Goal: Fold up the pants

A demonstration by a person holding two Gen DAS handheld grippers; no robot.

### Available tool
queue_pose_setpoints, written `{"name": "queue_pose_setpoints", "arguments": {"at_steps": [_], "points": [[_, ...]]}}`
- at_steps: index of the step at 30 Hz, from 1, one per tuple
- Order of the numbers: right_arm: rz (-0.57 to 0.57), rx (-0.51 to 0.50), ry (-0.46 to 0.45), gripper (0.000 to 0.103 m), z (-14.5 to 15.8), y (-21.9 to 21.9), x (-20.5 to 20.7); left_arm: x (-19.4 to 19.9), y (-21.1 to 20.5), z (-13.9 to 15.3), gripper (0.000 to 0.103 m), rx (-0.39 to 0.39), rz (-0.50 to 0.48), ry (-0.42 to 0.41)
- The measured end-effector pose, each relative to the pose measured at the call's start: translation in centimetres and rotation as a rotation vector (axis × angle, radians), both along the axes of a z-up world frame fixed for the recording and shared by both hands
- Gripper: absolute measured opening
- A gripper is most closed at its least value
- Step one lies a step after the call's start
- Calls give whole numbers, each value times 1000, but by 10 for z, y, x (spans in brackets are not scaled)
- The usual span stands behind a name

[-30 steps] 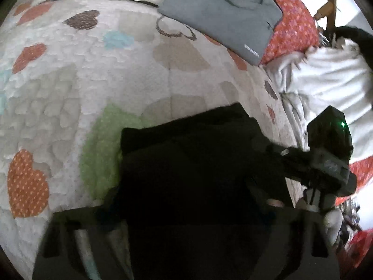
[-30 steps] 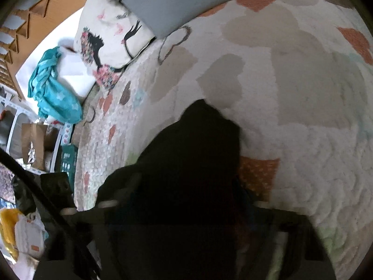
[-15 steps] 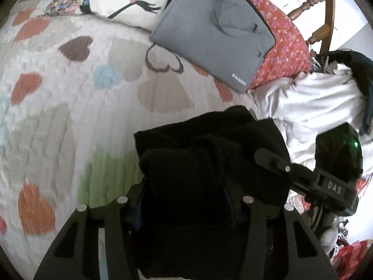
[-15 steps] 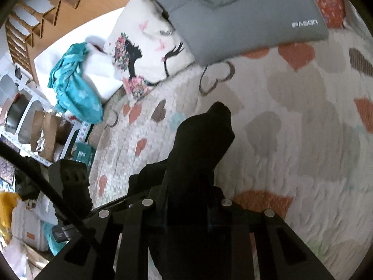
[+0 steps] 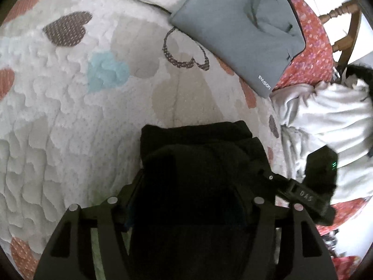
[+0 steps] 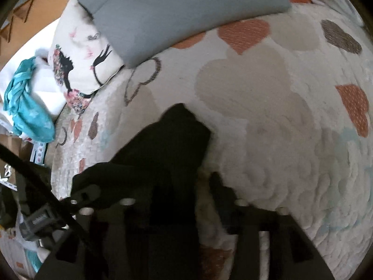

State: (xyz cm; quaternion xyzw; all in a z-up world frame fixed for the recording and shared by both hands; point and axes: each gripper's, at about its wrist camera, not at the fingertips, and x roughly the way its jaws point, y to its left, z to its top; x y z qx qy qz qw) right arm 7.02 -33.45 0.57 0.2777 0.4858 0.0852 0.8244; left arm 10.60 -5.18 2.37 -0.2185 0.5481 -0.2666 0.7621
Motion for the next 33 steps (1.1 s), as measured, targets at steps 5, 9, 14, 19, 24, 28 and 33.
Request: {"name": "queue_pose_setpoints", "arguments": {"at_steps": [5,9,14,19,24,28,33], "points": [[-6,-37,-32,57,24,-5,-9,-8,21,13,65,-24,45,3],[-16,-58,-117,57,59,-5,-29,-15,43,35,65,-28,115,-35],[56,-10,-180,57,78,20,-66,-21,36,59,65,-93,107,-79],[114,1,-192,57,67,53,-106,-11,-1,57,65,-52,60,-95],[124,-9,-173,59,34,65,-122,8,-11,21,65,43,74,-49],[108,43,-141,59,15,61,-112,10,-15,24,65,79,70,-71],[91,45,-147,61,37,54,-113,-3,-5,40,65,85,72,-83]]}}
